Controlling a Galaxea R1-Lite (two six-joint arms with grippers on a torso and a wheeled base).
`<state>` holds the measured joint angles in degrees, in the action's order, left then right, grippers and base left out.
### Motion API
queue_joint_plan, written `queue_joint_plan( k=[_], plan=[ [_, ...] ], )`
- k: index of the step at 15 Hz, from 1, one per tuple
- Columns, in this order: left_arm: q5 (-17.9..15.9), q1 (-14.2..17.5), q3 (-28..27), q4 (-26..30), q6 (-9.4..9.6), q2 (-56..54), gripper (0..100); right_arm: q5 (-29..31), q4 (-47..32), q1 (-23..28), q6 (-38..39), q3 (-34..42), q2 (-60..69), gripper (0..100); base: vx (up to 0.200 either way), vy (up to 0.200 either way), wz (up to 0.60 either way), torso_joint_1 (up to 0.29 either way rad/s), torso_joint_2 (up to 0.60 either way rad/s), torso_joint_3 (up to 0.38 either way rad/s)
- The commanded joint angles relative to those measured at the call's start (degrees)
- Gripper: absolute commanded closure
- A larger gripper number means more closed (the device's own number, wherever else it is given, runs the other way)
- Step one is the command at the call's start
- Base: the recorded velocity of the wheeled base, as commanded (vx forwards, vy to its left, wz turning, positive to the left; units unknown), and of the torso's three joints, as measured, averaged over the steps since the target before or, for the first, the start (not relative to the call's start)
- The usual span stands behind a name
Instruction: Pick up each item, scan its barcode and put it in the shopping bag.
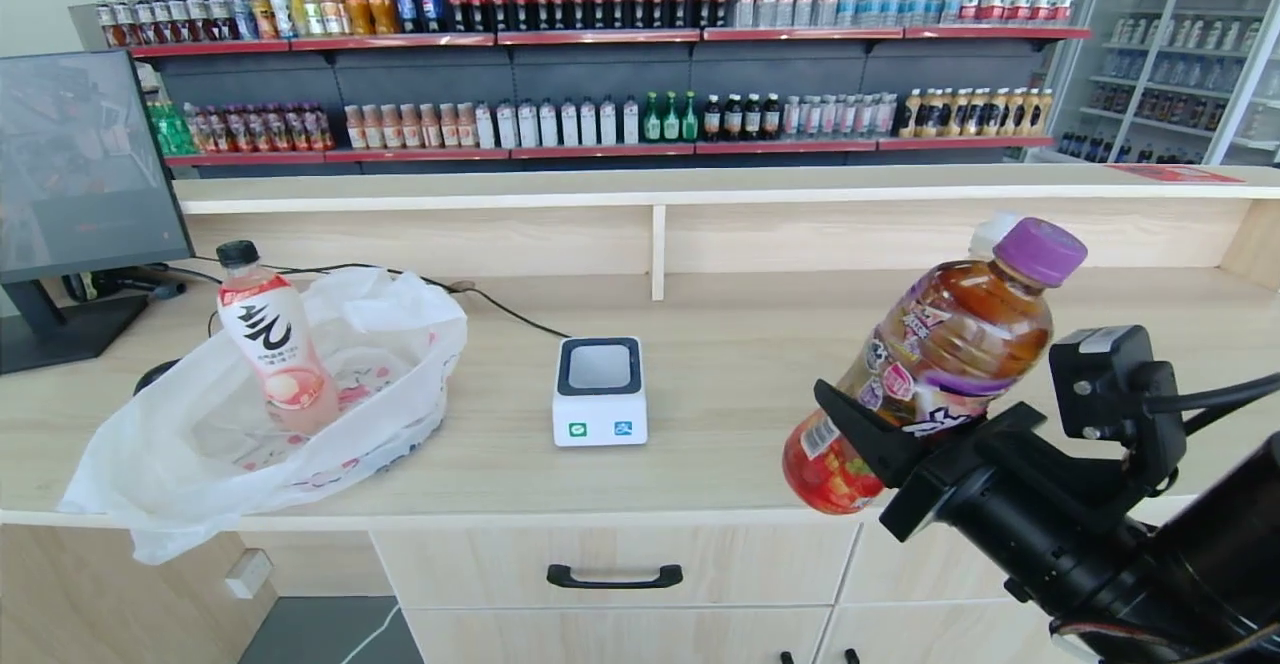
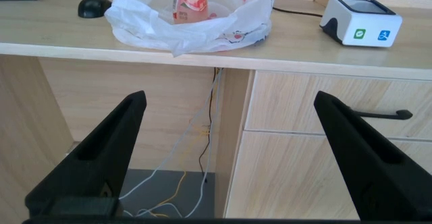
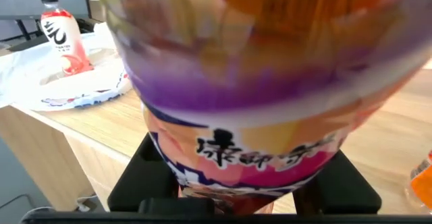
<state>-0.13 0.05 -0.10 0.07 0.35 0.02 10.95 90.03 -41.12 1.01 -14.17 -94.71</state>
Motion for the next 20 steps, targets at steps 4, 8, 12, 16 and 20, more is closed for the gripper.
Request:
queue_joint_plan(
  k=[4,8,12,16,20],
  plan=[
    [0.0,0.0,0.1,0.0,0.09,0.0,0,0.0,0.0,1.4,-0.7,-0.1,-0.1,100,0.0,0.2,0.0,0.011,0.0,-0.001],
    [0.0,0.0,0.0,0.0,0.09,0.0,0,0.0,0.0,1.6,-1.4,0.0,0.0,100,0.0,0.2,0.0,0.001,0.0,0.0],
    [0.0,0.0,0.0,0.0,0.0,0.0,0,0.0,0.0,1.7,-1.6,-0.3,0.0,100,0.0,0.2,0.0,0.002,0.0,0.0],
    [0.0,0.0,0.1,0.0,0.0,0.0,0,-0.1,0.0,2.0,-2.2,-2.6,0.1,100,0.0,0.15,0.0,0.002,0.0,0.005],
    [0.0,0.0,0.0,0.0,0.09,0.0,0,-6.2,0.0,5.9,-7.1,-3.1,-0.5,100,0.0,0.0,0.0,0.0,0.0,0.0]
  ],
)
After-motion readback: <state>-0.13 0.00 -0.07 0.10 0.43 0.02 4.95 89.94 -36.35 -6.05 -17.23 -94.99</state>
